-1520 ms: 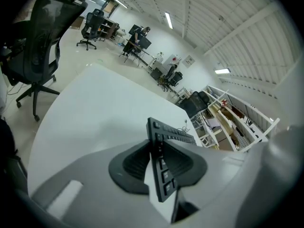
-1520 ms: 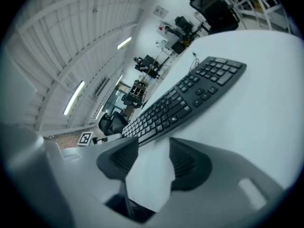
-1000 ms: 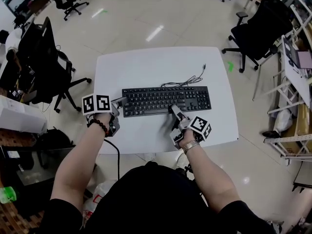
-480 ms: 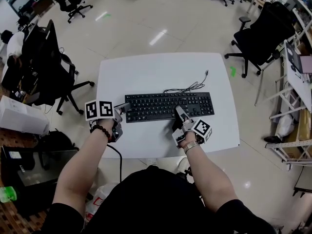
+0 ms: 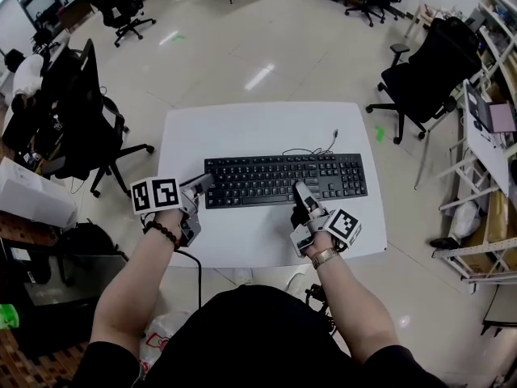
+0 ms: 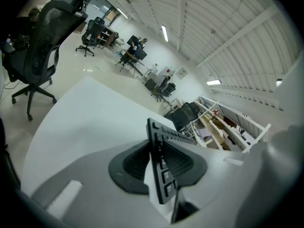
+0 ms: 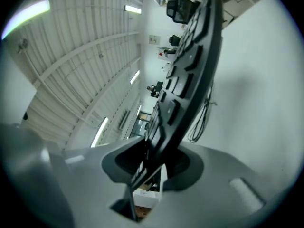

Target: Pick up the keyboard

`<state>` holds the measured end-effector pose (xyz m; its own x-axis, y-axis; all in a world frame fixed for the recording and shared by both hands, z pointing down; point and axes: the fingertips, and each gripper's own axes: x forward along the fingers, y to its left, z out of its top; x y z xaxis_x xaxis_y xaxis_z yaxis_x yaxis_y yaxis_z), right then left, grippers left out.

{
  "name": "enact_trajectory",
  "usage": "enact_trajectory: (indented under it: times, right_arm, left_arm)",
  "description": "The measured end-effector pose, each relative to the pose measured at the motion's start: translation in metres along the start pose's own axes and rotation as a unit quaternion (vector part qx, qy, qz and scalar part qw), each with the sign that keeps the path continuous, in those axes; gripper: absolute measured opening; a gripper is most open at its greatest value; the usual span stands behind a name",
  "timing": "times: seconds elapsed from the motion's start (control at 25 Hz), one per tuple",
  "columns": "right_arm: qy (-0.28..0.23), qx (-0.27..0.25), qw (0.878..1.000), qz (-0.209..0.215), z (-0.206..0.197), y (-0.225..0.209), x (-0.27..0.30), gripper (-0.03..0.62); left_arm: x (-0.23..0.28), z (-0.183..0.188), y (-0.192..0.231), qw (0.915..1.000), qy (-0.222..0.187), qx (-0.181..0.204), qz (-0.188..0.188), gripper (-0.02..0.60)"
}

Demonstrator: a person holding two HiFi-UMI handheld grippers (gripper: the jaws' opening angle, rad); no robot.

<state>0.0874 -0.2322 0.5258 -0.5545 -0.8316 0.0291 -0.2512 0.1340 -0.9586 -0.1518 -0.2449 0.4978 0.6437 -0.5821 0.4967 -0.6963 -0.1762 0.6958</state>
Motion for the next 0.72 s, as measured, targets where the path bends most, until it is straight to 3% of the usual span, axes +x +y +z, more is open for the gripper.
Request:
enact_trajectory:
  times: [0.36,0.72]
  right_arm:
    - [0.004,-0.103,0.992,0.067,0.038,0.103,-0.027,0.107]
    - [0.021,-0.187,0.974,0.127,0.074,0.184,-0.063,0.104]
  left_arm:
    - [-0.038,0.027,-0.076,0.9953,-0.076,0.038,-0.046,0.095]
    - [-0.074,0.034,-0.153,0.9816,-0.169,0.056,-0.070,0.095]
